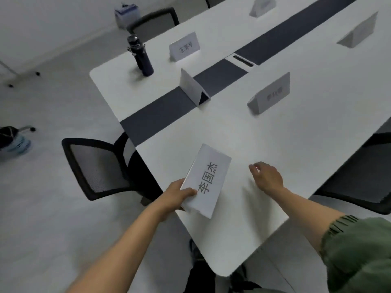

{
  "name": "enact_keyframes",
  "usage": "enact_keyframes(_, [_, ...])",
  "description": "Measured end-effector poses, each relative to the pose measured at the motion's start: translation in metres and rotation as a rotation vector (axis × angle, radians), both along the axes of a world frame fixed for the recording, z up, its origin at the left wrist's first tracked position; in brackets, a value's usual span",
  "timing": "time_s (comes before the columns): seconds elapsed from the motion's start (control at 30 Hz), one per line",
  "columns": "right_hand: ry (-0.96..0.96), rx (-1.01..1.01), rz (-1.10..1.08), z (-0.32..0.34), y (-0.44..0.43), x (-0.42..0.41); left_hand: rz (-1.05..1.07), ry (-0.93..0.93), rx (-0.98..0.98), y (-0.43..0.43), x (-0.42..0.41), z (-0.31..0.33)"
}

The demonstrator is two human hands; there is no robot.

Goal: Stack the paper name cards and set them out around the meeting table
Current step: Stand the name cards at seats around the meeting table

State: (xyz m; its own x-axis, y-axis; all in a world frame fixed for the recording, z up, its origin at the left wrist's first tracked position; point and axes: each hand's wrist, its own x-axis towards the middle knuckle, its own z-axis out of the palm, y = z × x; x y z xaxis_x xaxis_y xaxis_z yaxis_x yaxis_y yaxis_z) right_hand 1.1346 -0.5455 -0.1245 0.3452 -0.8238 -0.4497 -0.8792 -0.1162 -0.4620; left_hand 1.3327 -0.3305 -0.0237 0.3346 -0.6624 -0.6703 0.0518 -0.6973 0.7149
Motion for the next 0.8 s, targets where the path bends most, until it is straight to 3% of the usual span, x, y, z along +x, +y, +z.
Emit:
enact_keyframes(0.17, [-0.361, 0.153, 0.027, 0.06, 0.038, 0.104, 0.106, -0.042, -0.034, 0.071, 0.021, 0.034])
enact_keyframes(0.47, [-0.441, 0.225, 0.554, 0.115, 0.204, 0.281, 0.336, -0.077, -0.076, 0.242, 0.096, 0.069])
enact_keyframes(0.8, [-0.599, 0.33, 0.658, 0.133, 0.435, 0.467, 0.789, 0.174, -0.232, 0.47, 0.232, 0.079])
